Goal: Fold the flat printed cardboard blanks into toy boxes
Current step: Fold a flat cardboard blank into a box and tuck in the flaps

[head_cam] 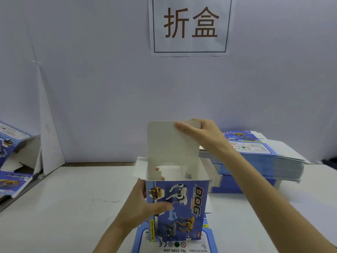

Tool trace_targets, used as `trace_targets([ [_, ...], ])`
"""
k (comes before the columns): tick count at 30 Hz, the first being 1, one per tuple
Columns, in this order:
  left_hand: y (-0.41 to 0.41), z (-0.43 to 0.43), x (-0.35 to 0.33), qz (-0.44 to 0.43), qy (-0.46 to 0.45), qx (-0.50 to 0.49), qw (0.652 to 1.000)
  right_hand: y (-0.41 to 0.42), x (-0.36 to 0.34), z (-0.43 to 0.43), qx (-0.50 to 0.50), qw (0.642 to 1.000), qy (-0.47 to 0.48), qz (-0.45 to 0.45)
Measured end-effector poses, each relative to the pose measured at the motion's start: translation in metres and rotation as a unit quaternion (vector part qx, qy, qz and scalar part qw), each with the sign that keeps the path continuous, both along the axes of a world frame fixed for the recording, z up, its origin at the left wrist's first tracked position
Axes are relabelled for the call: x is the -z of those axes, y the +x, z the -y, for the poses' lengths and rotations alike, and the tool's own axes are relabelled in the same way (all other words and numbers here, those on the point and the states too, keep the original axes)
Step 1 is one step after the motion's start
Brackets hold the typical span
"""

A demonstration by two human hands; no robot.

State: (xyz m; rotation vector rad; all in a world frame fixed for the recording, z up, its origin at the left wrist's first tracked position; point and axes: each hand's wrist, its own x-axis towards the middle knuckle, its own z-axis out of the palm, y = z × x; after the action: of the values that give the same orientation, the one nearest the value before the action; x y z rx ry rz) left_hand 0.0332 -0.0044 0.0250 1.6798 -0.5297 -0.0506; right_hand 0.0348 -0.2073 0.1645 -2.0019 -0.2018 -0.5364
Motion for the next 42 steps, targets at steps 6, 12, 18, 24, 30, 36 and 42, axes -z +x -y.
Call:
trace_targets([
  [6,-0.001,0.0,0.001,-0.006,0.003,-0.001,1.0,0.05,0.019,0.006,0.008,0.926,-0.066,-0.372],
  [12,0.0,0.0,0.003,0.006,-0.005,-0.009,1.0,0.057,0.025,0.006,0.009,0.814,-0.365,-0.452],
  [18,0.001,0.001,0.005,-0.003,-0.012,-0.002,1.0,0.058,0.024,0.024,-0.109,0.932,0.093,-0.333],
  [24,0.001,0.003,0.005,0.0,-0.022,-0.006,1.0,0.045,0.014,0.021,-0.19,0.962,0.147,-0.127],
  [30,0.002,0.004,0.006,0.002,-0.023,-0.014,1.0,0.036,-0.01,0.011,-0.219,0.944,0.187,-0.162],
  [36,0.005,0.004,0.009,-0.001,-0.021,-0.011,1.0,0.026,-0.021,0.006,-0.188,0.966,0.1,-0.145],
  [42,0.004,0.005,0.009,0.012,-0.027,-0.014,0.999,0.019,-0.017,0.002,-0.162,0.979,0.042,-0.114],
])
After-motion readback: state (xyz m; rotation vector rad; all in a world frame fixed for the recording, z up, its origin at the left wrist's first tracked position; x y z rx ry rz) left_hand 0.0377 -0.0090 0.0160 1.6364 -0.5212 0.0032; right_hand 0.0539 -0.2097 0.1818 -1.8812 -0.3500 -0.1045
